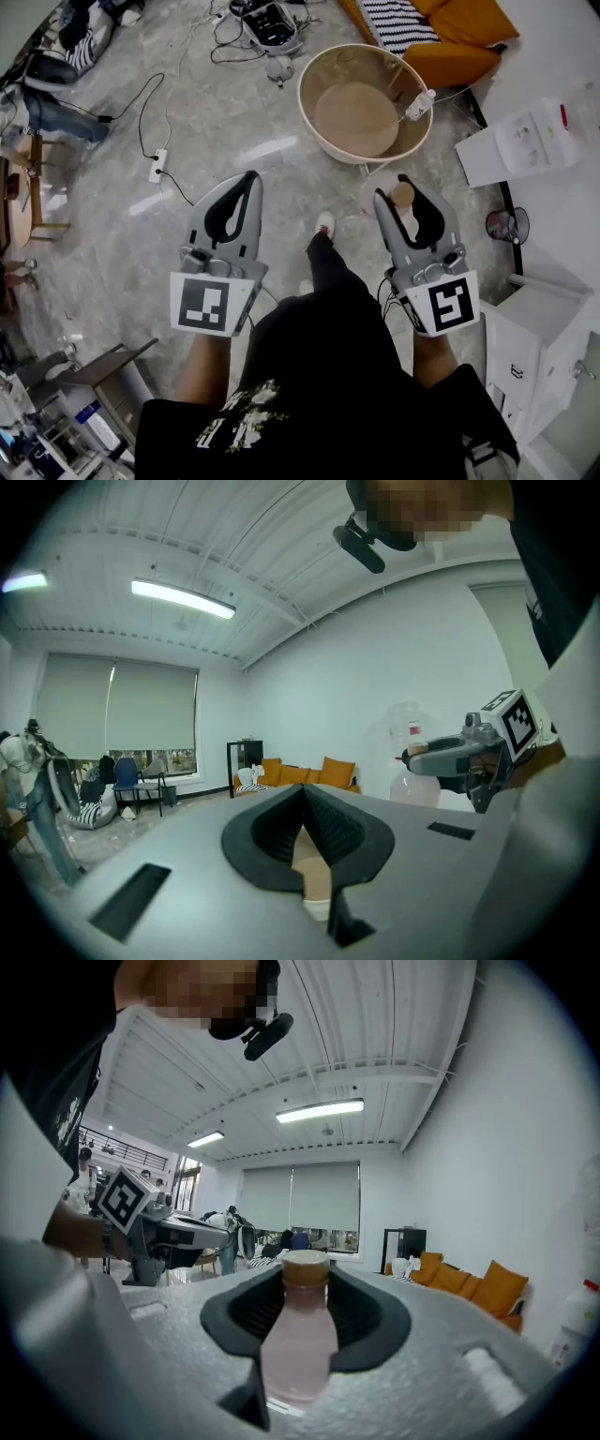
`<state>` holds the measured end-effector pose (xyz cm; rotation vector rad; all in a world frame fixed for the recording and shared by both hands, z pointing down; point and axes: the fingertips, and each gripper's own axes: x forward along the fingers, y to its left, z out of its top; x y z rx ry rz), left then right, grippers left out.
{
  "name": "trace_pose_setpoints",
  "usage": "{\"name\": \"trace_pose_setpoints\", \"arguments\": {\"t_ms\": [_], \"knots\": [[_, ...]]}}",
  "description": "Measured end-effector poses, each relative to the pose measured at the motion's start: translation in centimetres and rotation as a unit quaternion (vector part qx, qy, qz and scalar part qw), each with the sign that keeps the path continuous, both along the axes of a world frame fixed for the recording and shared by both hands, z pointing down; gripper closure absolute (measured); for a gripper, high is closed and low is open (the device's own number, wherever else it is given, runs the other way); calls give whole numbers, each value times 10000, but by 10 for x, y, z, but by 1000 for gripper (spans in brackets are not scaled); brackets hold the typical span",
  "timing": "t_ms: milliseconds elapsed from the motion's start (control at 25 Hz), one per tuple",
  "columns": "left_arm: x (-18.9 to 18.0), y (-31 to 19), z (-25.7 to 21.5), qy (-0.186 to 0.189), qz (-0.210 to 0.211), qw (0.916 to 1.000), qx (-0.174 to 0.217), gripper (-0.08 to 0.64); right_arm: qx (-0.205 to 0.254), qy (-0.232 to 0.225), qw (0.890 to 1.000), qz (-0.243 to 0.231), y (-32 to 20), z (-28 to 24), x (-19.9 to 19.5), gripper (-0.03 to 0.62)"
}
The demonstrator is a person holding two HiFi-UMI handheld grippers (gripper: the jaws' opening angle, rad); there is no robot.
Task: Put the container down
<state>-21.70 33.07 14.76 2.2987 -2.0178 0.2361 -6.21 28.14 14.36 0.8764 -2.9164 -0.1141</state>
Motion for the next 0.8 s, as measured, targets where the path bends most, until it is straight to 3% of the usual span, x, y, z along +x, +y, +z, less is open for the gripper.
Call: {"name": "trace_pose_setpoints", "arguments": {"t_ms": [440, 800], "knots": [[-17, -132, -12, -105, 54, 9999, 96, 548, 71, -47, 9999, -122, -127, -10, -23, 457], [-15, -195, 2, -66, 159, 9998, 32, 548, 69, -31, 10000, -41, -193, -2, -26, 457]]}}
